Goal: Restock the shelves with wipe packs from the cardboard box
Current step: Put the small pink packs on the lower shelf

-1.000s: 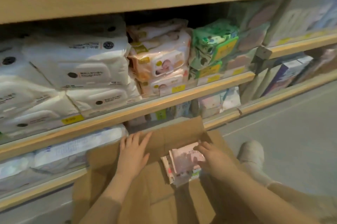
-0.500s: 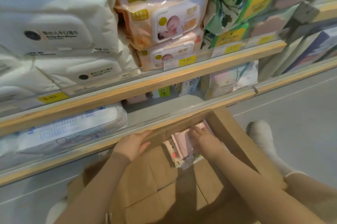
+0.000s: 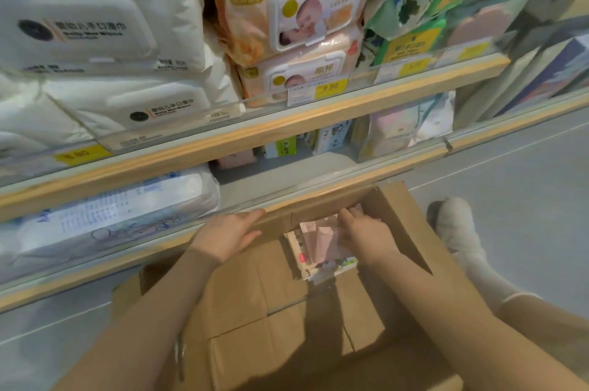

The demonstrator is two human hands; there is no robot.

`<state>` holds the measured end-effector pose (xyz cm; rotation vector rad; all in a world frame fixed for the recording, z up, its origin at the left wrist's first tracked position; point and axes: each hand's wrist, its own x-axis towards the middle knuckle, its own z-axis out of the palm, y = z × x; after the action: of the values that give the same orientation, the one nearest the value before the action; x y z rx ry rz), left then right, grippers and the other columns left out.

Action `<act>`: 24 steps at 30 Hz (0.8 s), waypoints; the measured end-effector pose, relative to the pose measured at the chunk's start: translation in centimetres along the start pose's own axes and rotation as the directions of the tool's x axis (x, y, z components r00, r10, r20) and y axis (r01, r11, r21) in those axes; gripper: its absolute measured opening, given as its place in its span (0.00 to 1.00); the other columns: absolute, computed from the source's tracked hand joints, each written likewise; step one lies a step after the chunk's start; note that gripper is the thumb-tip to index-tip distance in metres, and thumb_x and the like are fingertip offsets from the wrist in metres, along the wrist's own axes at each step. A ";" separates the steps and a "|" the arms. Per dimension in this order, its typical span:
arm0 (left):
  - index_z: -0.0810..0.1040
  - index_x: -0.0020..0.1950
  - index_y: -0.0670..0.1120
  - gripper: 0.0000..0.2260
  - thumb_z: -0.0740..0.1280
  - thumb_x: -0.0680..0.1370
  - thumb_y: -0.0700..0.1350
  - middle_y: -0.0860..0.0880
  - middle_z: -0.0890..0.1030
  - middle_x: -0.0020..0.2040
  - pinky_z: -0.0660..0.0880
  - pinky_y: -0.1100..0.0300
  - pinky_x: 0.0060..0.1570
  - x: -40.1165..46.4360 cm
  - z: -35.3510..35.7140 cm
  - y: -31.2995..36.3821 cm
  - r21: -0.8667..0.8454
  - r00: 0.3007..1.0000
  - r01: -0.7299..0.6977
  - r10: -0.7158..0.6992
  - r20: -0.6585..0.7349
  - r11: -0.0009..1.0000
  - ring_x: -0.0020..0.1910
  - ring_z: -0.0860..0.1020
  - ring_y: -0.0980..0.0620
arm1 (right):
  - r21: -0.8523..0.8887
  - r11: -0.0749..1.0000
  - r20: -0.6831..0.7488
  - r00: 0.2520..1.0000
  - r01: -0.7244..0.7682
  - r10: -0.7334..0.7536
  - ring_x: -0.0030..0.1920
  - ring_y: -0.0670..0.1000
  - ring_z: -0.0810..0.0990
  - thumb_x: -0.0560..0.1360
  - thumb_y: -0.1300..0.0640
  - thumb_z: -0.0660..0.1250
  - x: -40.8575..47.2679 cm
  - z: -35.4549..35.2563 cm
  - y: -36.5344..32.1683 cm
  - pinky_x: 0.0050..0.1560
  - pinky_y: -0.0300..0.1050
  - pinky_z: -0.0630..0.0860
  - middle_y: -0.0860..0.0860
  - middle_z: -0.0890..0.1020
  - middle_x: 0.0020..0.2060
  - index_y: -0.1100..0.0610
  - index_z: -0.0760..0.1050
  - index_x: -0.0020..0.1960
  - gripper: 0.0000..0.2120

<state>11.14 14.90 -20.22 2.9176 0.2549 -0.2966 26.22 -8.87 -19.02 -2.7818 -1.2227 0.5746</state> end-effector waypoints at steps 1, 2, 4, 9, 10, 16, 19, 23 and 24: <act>0.66 0.70 0.52 0.21 0.63 0.78 0.53 0.47 0.80 0.56 0.78 0.54 0.49 -0.2 -0.1 0.2 0.015 0.998 -0.016 0.016 -0.055 1.000 0.51 0.80 0.47 | 0.019 1.000 -0.012 1.000 0.001 -0.001 0.52 0.54 0.79 0.74 0.54 0.67 -0.7 -0.8 0.4 0.44 0.43 0.70 0.51 0.76 0.56 0.53 0.68 0.58 0.14; 0.68 0.69 0.49 0.23 0.67 0.75 0.52 0.46 0.80 0.58 0.77 0.53 0.53 -0.4 -0.2 0.5 0.036 0.994 -0.024 0.028 -0.103 0.999 0.54 0.79 0.47 | 0.046 0.999 -0.024 1.000 -0.006 0.007 0.51 0.54 0.79 0.74 0.53 0.67 -1.6 -1.9 0.7 0.41 0.41 0.68 0.49 0.76 0.54 0.52 0.69 0.57 0.14; 0.70 0.68 0.45 0.29 0.73 0.70 0.51 0.44 0.76 0.64 0.68 0.50 0.65 -0.7 -0.6 1.6 0.084 0.981 -0.008 0.024 -0.192 0.996 0.62 0.75 0.45 | 0.169 0.983 -0.071 0.994 -0.072 0.085 0.48 0.52 0.79 0.74 0.51 0.68 -3.3 -4.3 1.7 0.39 0.38 0.67 0.48 0.77 0.50 0.52 0.73 0.56 0.13; 0.74 0.65 0.44 0.28 0.74 0.67 0.50 0.44 0.75 0.65 0.61 0.54 0.68 -0.3 -0.5 8.6 0.048 0.922 -0.227 0.231 -0.310 0.973 0.64 0.73 0.46 | 0.656 0.718 -0.081 0.924 -0.233 0.374 0.39 0.44 0.78 0.73 0.54 0.70 -6.6 -8.6 5.8 0.35 0.31 0.71 0.48 0.81 0.45 0.56 0.77 0.57 0.14; 0.74 0.63 0.45 0.29 0.76 0.65 0.50 0.45 0.76 0.63 0.66 0.56 0.64 0.2 0.0 10.0 0.032 0.918 -0.273 0.271 -0.291 0.961 0.62 0.75 0.47 | 0.717 0.648 -0.059 0.904 -0.257 0.424 0.41 0.46 0.80 0.73 0.55 0.70 -7.1 -9.0 6.6 0.37 0.34 0.75 0.50 0.82 0.46 0.58 0.77 0.57 0.14; 0.73 0.63 0.46 0.35 0.80 0.59 0.49 0.44 0.77 0.60 0.79 0.50 0.50 4.3 5.2 14.2 -0.090 0.984 -0.177 0.173 -0.046 0.980 0.59 0.77 0.44 | 0.881 0.325 0.115 0.823 -0.343 0.556 0.26 0.38 0.77 0.75 0.60 0.68 -8.3 -8.5 10.2 0.22 0.28 0.67 0.47 0.78 0.37 0.62 0.76 0.57 0.12; 0.72 0.67 0.44 0.36 0.79 0.61 0.49 0.39 0.73 0.66 0.75 0.44 0.56 6.0 7.4 15.0 -0.038 0.998 -0.050 0.052 0.040 0.998 0.64 0.71 0.37 | 0.897 0.272 0.150 0.818 -0.348 0.555 0.23 0.36 0.76 0.75 0.60 0.68 -8.2 -7.7 11.2 0.22 0.28 0.67 0.47 0.78 0.36 0.62 0.76 0.56 0.11; 0.68 0.70 0.45 0.39 0.79 0.62 0.51 0.41 0.74 0.60 0.75 0.47 0.50 7.3 7.9 16.1 0.004 0.997 0.060 -0.061 0.040 0.998 0.54 0.72 0.41 | 0.904 0.254 0.172 0.836 -0.344 0.522 0.24 0.36 0.76 0.75 0.60 0.68 -7.9 -7.0 11.7 0.23 0.28 0.67 0.46 0.78 0.36 0.62 0.76 0.56 0.11; 0.63 0.73 0.47 0.39 0.76 0.66 0.52 0.42 0.71 0.61 0.73 0.48 0.53 7.5 7.8 16.2 -0.002 0.997 0.075 -0.075 0.034 0.997 0.56 0.70 0.42 | 0.903 0.252 0.179 0.838 -0.347 0.515 0.25 0.36 0.77 0.75 0.59 0.68 -7.9 -6.9 11.7 0.23 0.28 0.67 0.47 0.79 0.37 0.62 0.76 0.56 0.11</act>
<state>20.09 -1.30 -26.46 2.9015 0.3596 -0.3571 31.99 -21.94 -12.38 -1.9842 0.0934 0.7287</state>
